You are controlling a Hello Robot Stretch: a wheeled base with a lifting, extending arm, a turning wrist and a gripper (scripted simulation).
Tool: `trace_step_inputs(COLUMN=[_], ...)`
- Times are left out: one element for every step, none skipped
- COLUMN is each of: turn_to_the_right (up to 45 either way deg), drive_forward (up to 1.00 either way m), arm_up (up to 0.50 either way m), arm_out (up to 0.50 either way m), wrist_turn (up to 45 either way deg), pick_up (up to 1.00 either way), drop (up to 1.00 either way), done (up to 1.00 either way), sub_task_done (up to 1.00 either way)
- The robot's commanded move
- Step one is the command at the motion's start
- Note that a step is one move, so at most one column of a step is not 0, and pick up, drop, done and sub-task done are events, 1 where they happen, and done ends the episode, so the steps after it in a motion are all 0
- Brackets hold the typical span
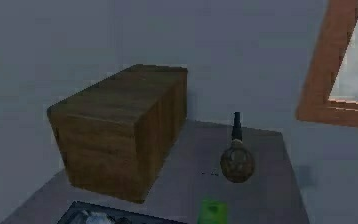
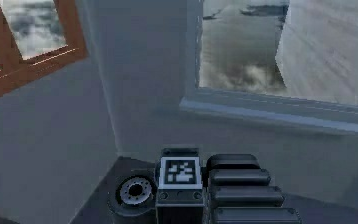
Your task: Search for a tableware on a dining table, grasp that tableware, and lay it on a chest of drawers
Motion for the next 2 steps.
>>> trace_step_inputs(turn_to_the_right=[45.0, 21.0], drive_forward=[0.00, 0.00], arm_up=[0.00, 0.00], arm_out=[0.00, 0.00], wrist_turn=[0.0, 0.0], pick_up=[0.00, 0.00], drop=[0.00, 0.00], done=[0.00, 0.00], sub_task_done=[0.00, 0.00])
